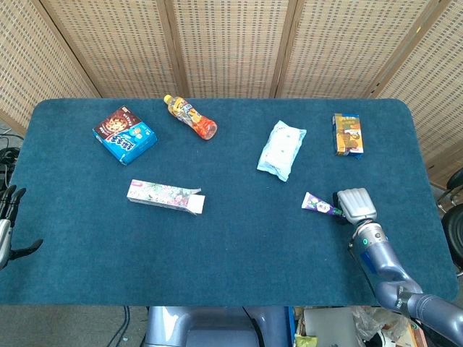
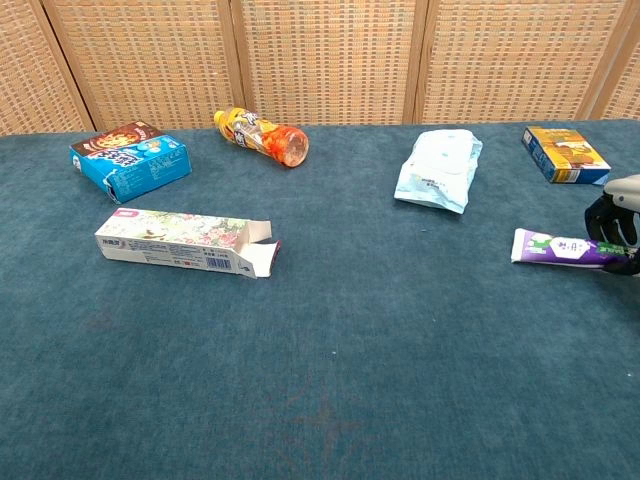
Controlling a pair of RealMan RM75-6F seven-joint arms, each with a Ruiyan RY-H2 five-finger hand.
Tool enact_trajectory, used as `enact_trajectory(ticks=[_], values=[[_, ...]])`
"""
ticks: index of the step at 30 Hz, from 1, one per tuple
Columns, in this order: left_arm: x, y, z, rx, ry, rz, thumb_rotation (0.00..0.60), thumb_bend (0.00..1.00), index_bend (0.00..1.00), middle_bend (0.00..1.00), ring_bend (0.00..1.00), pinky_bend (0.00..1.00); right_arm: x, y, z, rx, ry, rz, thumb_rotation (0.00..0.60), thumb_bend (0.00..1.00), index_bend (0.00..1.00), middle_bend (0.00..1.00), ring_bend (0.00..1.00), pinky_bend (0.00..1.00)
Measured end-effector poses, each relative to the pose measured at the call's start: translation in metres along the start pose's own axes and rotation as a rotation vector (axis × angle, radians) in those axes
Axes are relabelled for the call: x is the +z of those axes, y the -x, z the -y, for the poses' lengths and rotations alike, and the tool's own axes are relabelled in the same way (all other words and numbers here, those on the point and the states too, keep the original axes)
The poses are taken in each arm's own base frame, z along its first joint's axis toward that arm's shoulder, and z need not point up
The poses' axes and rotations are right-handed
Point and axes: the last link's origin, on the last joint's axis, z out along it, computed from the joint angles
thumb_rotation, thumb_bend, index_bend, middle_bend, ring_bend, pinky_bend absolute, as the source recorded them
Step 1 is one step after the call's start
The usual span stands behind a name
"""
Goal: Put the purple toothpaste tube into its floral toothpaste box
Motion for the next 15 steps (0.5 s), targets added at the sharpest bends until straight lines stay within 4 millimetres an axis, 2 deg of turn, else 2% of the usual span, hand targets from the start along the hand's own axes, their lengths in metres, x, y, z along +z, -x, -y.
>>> enact_trajectory(ticks=[7, 15], values=[[0.025, -0.005, -0.011, 0.058, 0.097, 0.022, 0.6, 0.18, 0.0, 0.0, 0.0, 0.0, -0.02, -0.024, 0.003, 0.006, -0.072, -0.055, 0.6, 0.6, 0.63, 0.64, 0.5, 0.5], [0.073, -0.01, -0.039, 0.197, 0.338, 0.07, 0.6, 0.18, 0.0, 0.0, 0.0, 0.0, -0.047, -0.052, 0.005, -0.025, -0.121, -0.1, 0.6, 0.6, 0.63, 0.64, 0.5, 0.5]])
